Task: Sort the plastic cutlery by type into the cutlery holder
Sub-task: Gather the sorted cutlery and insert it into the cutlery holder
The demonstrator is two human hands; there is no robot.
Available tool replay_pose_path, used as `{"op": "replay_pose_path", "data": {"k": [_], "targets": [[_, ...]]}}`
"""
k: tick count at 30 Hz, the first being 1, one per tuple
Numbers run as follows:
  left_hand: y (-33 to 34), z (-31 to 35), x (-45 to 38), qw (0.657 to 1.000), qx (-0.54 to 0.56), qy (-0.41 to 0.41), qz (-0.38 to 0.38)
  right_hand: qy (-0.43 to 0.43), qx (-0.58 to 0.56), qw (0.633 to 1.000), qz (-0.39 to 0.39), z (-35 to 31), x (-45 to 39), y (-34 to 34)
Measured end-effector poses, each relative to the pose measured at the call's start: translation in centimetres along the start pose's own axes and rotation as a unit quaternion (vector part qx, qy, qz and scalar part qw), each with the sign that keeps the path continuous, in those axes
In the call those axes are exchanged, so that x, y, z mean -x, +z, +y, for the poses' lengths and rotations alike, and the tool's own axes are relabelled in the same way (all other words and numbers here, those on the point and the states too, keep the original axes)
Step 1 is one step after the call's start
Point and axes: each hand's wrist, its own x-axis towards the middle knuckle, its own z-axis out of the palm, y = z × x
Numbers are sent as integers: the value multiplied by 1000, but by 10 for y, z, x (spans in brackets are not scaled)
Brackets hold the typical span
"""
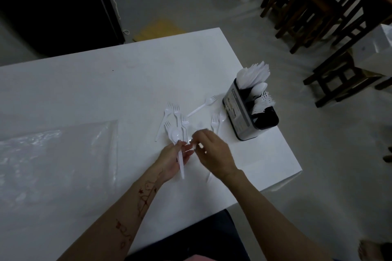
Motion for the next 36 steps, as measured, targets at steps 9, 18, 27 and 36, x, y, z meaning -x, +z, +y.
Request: {"op": "replay_pose_path", "data": {"k": [9,18,27,36], "targets": [[-8,10,-6,999,7,34,0,-28,-87,987,-132,-4,41,14],[-8,-1,-7,996,-31,50,62,521,14,847,-107,16,60,19],[-7,-13,-5,991,-83,53,87,576,-80,813,-17,13,48,13],[-1,-10,6,997,-37,30,-63,422,-373,822,-91,-15,22,3]]}}
